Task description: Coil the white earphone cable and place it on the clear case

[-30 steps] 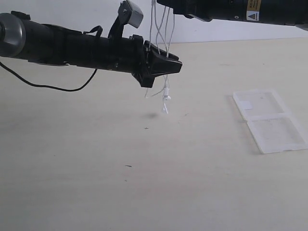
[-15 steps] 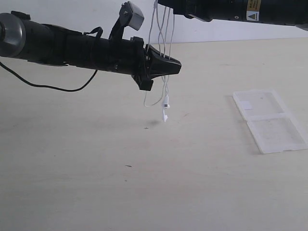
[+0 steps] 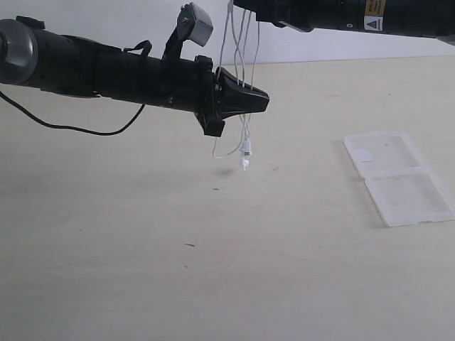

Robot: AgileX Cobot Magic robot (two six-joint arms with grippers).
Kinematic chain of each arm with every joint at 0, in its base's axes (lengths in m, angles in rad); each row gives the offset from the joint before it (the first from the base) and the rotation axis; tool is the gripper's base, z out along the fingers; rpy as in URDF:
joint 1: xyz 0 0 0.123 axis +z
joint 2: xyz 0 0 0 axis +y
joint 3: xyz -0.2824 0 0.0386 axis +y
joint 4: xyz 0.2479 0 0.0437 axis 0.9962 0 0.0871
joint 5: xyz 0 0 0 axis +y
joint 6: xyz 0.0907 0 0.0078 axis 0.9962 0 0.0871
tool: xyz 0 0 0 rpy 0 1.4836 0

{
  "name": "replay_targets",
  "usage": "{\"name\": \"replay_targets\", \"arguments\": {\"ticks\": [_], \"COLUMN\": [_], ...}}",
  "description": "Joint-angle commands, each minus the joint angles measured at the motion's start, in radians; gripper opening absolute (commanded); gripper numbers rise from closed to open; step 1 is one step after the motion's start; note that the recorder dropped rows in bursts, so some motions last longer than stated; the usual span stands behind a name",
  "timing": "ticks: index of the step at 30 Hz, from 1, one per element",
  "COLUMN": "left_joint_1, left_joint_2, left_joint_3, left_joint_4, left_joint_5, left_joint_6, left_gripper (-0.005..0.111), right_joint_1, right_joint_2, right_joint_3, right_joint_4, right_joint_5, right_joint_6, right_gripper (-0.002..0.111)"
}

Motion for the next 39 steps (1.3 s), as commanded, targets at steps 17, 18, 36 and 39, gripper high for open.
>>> {"name": "replay_targets", "arguments": {"ticks": [17, 18, 36, 39], "left_joint_1": [-0.005, -0.005, -0.005, -0.005], "left_joint_2": [0.002, 0.002, 0.000, -0.002], "left_joint_3": [0.002, 0.002, 0.002, 0.002], "left_joint_4": [0.006, 0.006, 0.028, 0.033], "left_joint_5": [0.019, 0.019, 0.019, 0.019], "left_joint_6": [-0.014, -0.015, -0.028, -0.028], "left_gripper": [0.005, 0.005, 0.005, 0.005], "right_joint_1": [-0.004, -0.004, -0.004, -0.004], "right_joint_2": [-0.017, -0.017, -0.036, -0.036], "right_joint_3": [-0.007, -0.007, -0.007, -0.007], "right_joint_4": [-0.018, -0.018, -0.017, -0.017], "right_joint_5": [0.029, 0.042, 0.136, 0.136], "right_joint_6": [-0.009, -0.009, -0.017, -0.017], "right_gripper": [0.000, 0.000, 0.000, 0.000]}}
